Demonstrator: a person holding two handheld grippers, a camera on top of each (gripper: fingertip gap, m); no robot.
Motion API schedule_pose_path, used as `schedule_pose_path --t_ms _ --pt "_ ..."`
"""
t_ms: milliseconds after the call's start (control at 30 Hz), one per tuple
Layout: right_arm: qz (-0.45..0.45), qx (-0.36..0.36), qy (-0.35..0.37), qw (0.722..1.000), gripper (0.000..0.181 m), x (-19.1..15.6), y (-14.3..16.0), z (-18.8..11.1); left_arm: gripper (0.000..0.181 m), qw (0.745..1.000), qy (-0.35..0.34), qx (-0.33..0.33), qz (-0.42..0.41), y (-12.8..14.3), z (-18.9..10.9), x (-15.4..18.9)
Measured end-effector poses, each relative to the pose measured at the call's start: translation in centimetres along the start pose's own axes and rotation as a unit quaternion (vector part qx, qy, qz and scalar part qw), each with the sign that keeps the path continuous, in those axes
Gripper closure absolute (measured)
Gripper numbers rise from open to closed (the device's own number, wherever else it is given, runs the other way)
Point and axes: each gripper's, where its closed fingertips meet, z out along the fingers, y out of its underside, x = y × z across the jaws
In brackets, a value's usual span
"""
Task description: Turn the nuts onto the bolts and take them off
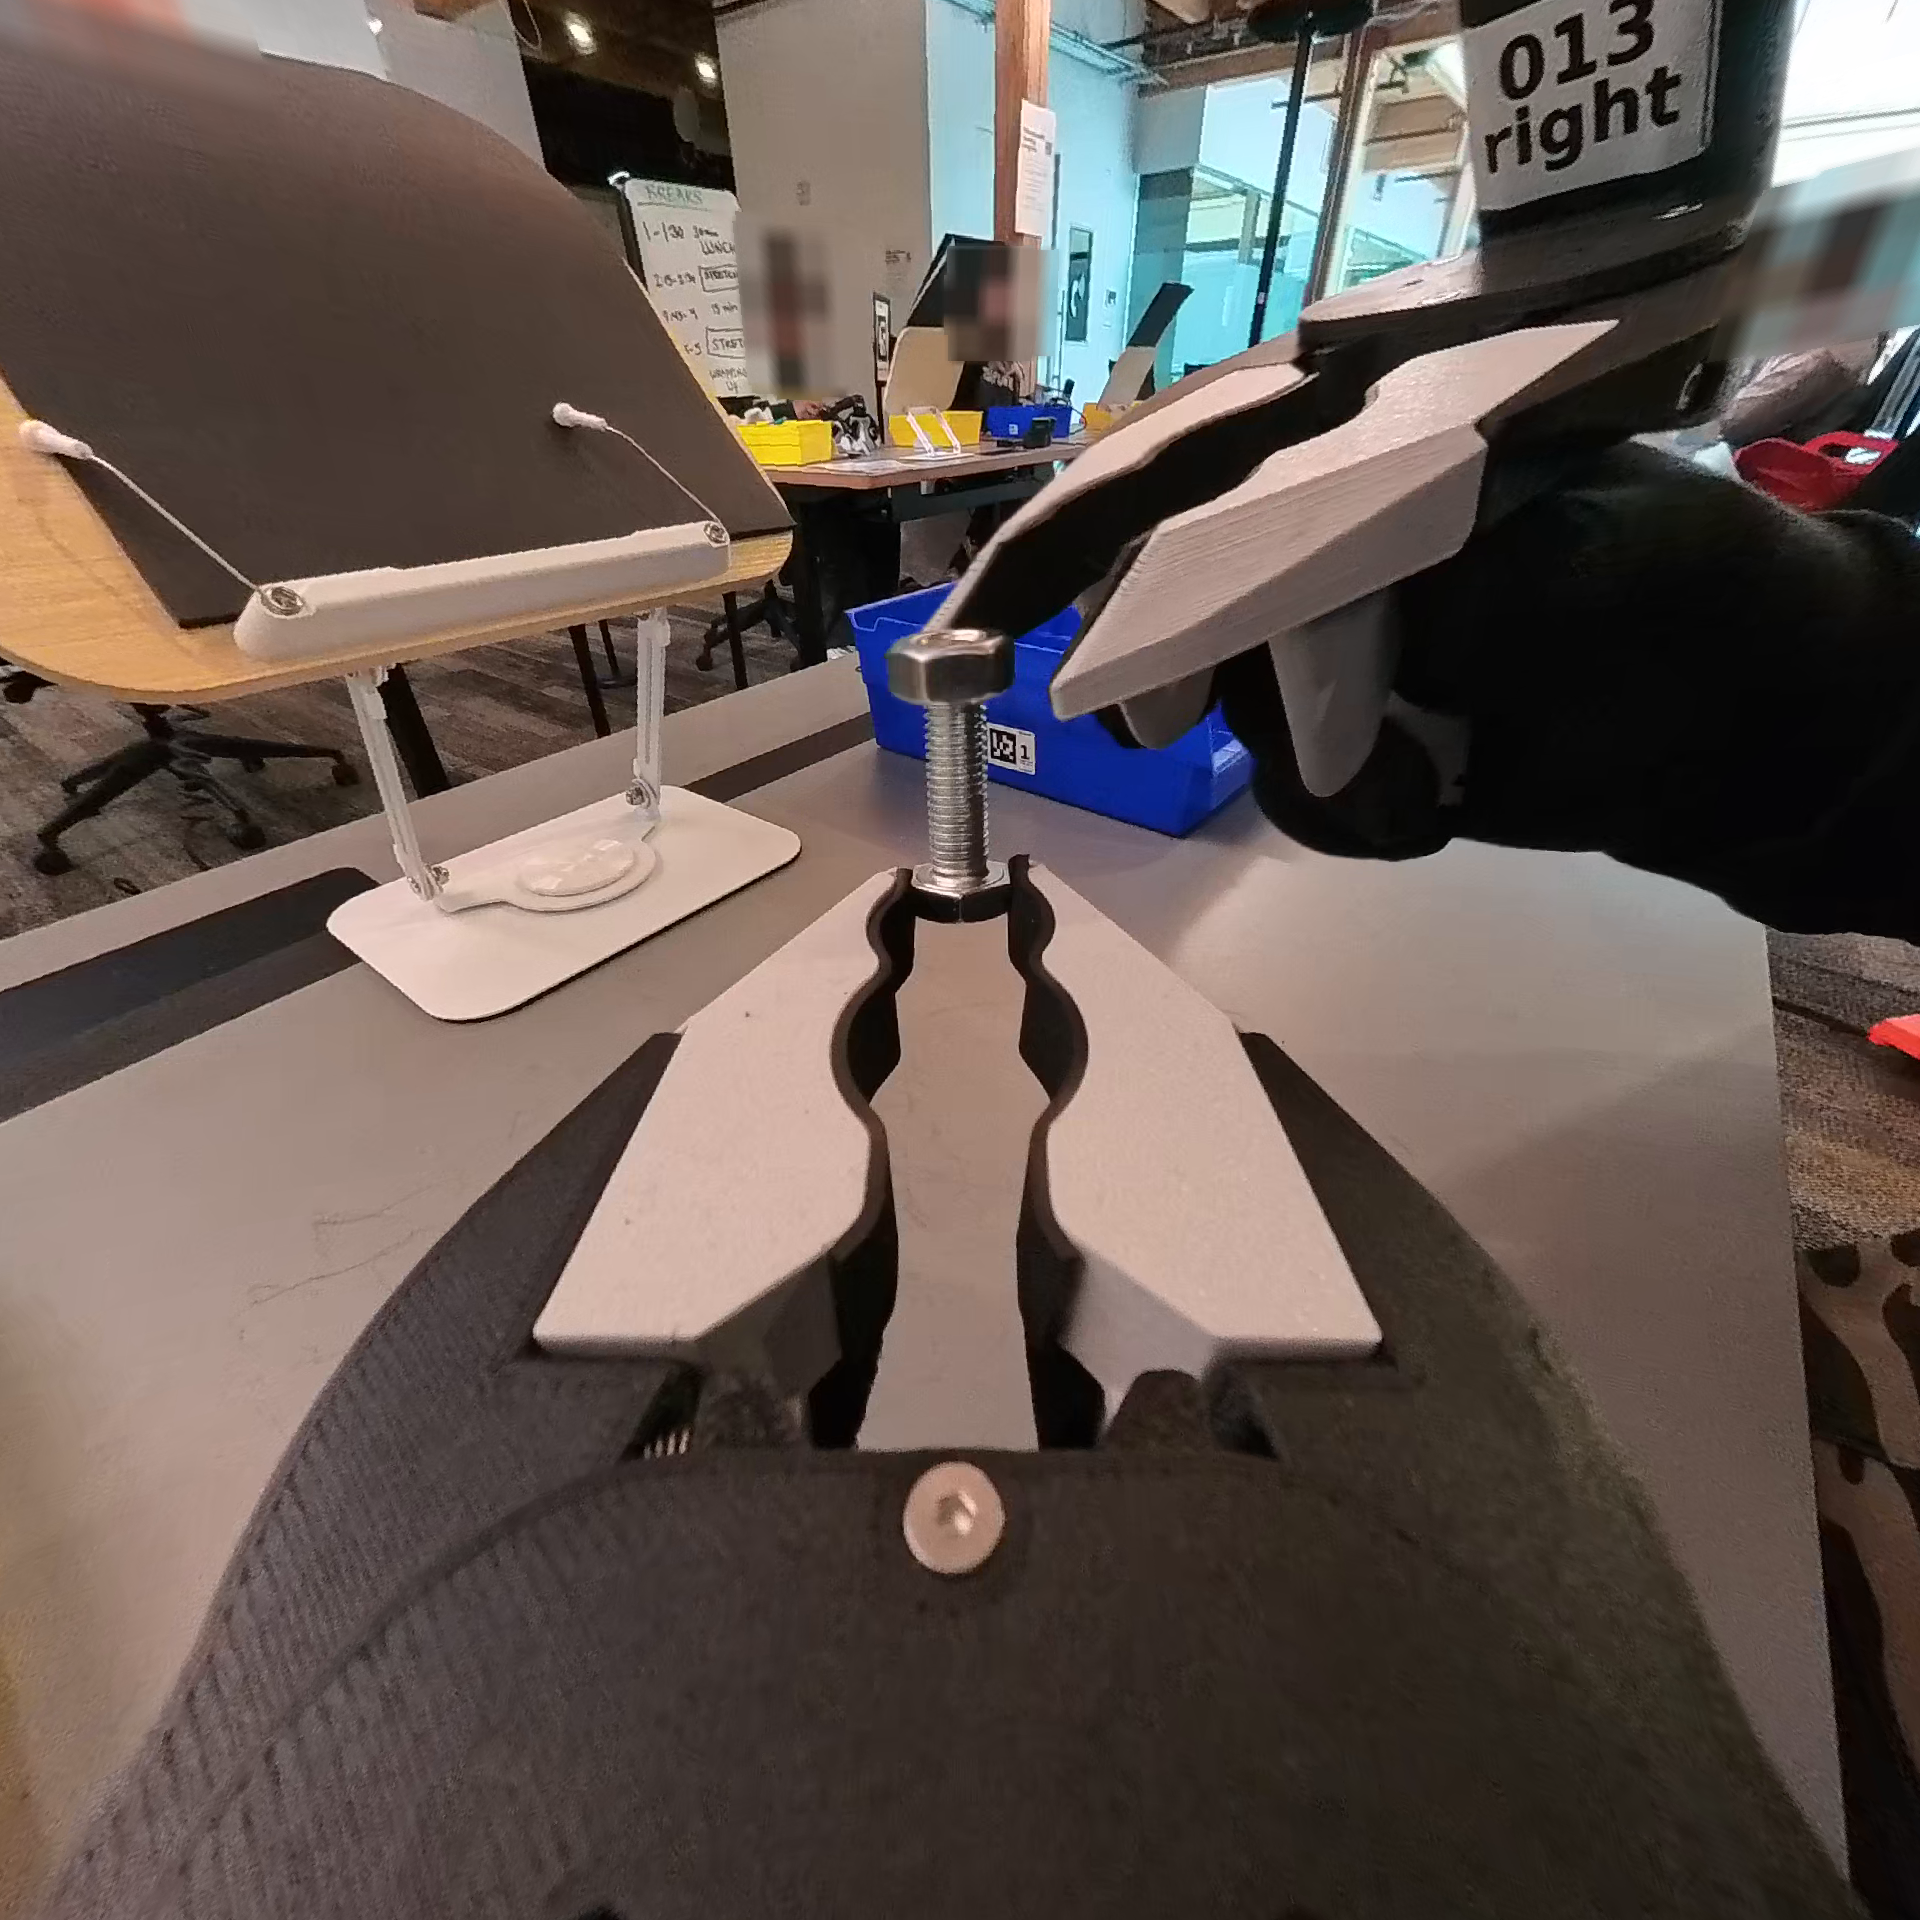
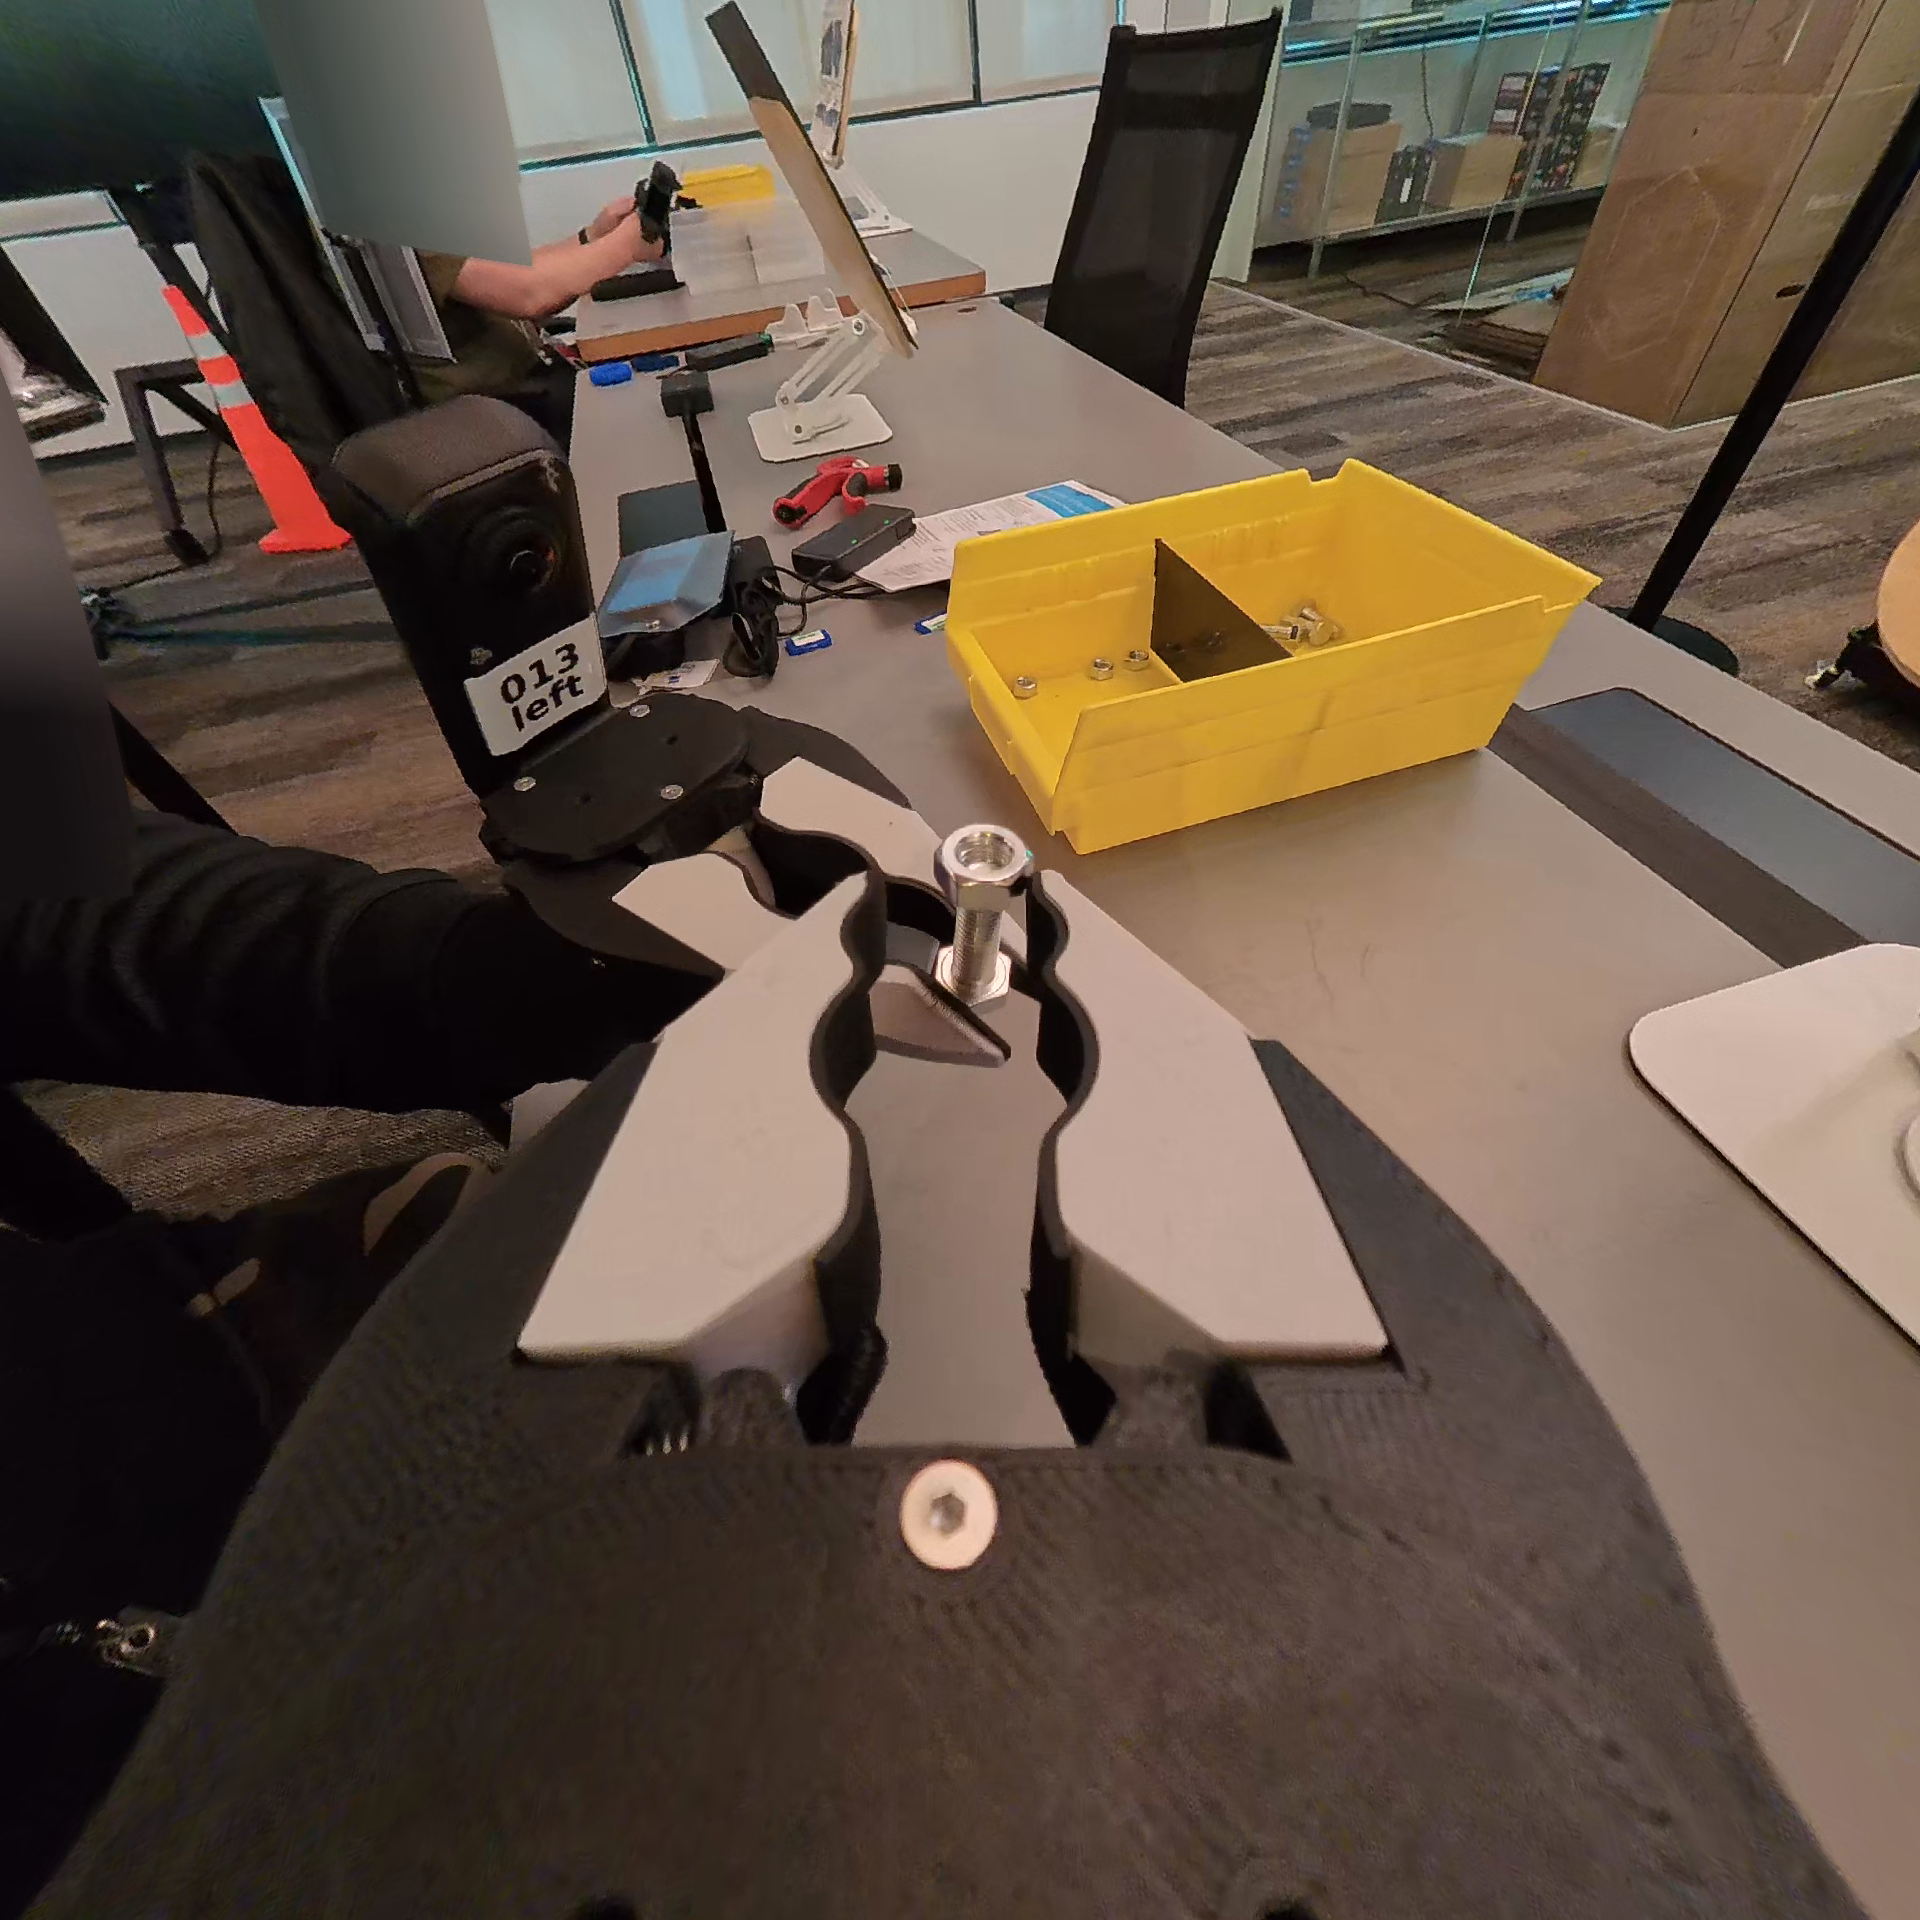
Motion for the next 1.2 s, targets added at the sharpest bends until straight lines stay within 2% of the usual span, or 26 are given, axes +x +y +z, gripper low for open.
schedule_pose_path --t_ms 200,433,567,733,1000,1200 --pt "-0.007 -0.01 -0.008 1.0 0.166 -0.53 0.44 -0.42 0.165 1.0 -0.002 0.003 -0.006 -0.05 -0.08 -0.25" --pt "-0.003 0.006 0.015 1.0 0.148 0.16 -0.23 -0.56 0.165 1.0 0.0 0.0 -0.002 0.02 0.01 -0.12" --pt "-0.007 0.003 0.005 1.0 0.149 -0.3 -0.16 -0.31 0.165 1.0 -0.001 -0.001 -0.002 0.1 0.01 -0.18" --pt "-0.006 -0.001 0.005 1.0 0.158 -0.39 0.03 -0.55 0.165 1.0 -0.002 0.0 -0.004 0.1 -0.03 -0.35" --pt "0.0 0.007 0.011 1.0 0.149 0.05 -0.29 -0.37 0.165 1.0 -0.001 0.001 -0.001 0.03 0.02 -0.19" --pt "-0.004 0.006 0.003 1.0 0.154 -0.46 -0.36 -0.44 0.165 1.0 -0.002 0.001 -0.003 0.08 0.0 -0.31"
